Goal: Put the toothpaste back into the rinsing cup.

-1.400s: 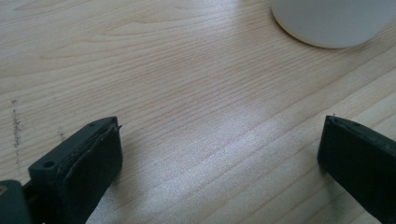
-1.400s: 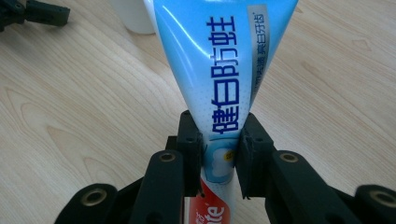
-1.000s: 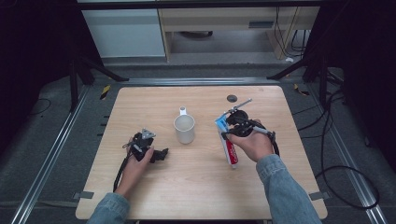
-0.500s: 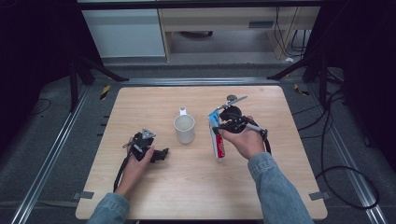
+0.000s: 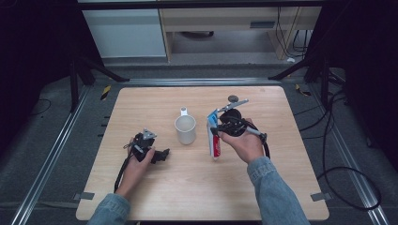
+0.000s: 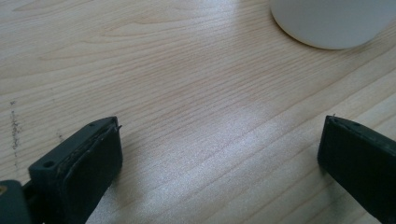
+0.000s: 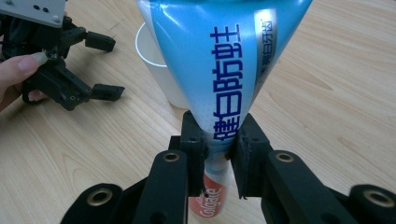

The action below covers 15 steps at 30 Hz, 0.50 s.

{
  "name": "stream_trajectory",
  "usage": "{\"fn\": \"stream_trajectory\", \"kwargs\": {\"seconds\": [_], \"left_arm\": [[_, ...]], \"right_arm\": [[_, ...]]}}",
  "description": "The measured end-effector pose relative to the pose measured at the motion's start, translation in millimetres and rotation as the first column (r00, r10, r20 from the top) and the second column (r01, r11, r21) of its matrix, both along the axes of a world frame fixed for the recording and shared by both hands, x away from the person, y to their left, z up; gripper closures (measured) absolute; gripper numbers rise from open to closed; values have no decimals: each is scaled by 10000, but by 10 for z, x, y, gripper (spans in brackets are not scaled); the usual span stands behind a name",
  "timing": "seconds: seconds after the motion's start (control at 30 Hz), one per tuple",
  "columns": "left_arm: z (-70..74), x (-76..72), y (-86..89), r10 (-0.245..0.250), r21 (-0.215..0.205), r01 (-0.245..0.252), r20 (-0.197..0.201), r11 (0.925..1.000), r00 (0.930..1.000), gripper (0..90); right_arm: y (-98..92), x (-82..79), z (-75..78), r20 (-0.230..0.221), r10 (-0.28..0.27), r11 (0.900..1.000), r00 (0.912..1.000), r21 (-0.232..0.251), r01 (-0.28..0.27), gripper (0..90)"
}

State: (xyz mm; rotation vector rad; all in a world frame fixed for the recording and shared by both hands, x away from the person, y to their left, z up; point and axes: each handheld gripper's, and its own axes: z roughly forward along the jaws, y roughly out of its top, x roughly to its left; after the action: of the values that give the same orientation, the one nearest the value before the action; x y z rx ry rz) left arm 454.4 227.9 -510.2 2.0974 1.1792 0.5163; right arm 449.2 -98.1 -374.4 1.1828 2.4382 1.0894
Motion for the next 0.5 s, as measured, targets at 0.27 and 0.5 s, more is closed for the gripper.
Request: {"fn": "stream_trajectory", "kwargs": {"seconds": [0.27, 0.5], "left_arm": [[0, 0, 0, 2, -6, -2, 2, 10000, 10000, 0], [0, 1, 0, -3, 1, 3, 3, 10000, 10000, 0]], "right_arm": [[9, -8, 60, 385, -85, 9987, 9992, 514, 66, 762], [37, -25, 139, 857, -109, 9961, 9963, 881, 33, 763]]}}
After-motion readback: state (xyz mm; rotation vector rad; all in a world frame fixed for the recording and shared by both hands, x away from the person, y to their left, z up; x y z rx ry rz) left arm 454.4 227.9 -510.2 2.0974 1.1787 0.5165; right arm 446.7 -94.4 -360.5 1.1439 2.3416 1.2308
